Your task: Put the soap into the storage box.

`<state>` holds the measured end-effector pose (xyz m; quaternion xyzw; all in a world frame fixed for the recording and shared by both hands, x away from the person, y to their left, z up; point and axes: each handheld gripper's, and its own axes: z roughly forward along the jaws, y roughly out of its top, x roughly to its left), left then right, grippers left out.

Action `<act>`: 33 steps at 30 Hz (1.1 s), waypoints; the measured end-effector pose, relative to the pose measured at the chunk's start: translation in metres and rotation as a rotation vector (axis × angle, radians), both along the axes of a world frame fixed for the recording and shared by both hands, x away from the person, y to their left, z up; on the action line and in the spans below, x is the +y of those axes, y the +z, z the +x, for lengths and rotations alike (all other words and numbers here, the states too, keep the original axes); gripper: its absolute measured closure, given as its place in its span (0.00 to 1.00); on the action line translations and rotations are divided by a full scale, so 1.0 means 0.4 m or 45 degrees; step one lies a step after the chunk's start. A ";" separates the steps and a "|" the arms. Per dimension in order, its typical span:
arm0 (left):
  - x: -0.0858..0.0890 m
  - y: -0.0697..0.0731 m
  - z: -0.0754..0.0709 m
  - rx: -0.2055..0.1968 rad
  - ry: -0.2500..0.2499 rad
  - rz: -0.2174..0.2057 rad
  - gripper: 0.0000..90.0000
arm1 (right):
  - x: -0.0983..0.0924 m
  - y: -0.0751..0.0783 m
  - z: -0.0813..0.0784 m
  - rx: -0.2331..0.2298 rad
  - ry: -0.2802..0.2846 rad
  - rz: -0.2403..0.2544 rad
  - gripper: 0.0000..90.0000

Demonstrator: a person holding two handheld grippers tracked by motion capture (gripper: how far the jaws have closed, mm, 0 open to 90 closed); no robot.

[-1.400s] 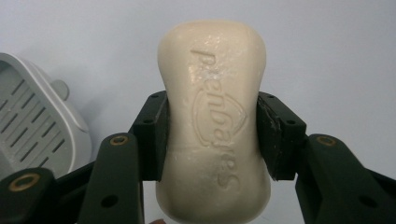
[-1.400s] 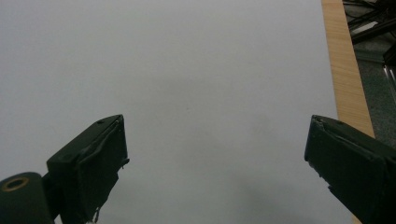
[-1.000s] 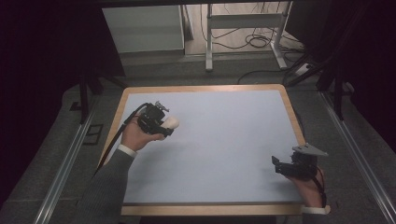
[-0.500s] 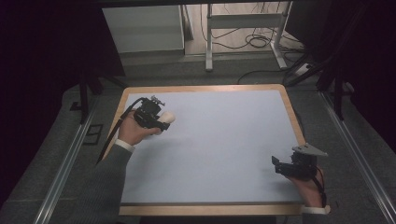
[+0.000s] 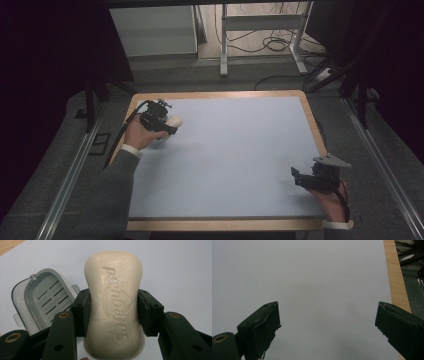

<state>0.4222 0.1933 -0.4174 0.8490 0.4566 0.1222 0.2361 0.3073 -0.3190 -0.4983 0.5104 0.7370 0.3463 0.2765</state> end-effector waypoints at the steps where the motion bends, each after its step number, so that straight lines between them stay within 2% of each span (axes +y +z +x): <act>1: 0.004 -0.001 0.003 -0.002 0.012 -0.001 0.55 | 0.000 0.000 0.000 -0.001 -0.001 0.000 0.06; 13: 0.027 -0.010 0.030 0.019 0.059 0.001 0.55 | -0.003 0.001 -0.001 0.000 -0.003 0.003 0.06; 19: 0.042 -0.020 0.050 0.055 0.091 -0.011 0.55 | -0.003 0.001 0.000 0.002 -0.005 0.002 0.06; 29: 0.056 -0.033 0.071 0.068 0.134 0.007 0.55 | -0.004 0.001 0.000 0.002 -0.007 0.003 0.06; 31: 0.063 -0.038 0.079 0.090 0.140 0.002 0.55 | -0.004 0.001 0.000 0.002 -0.007 0.004 0.06; 33: 0.063 -0.040 0.081 0.091 0.149 -0.003 0.55 | -0.004 0.001 0.000 0.002 -0.008 0.003 0.06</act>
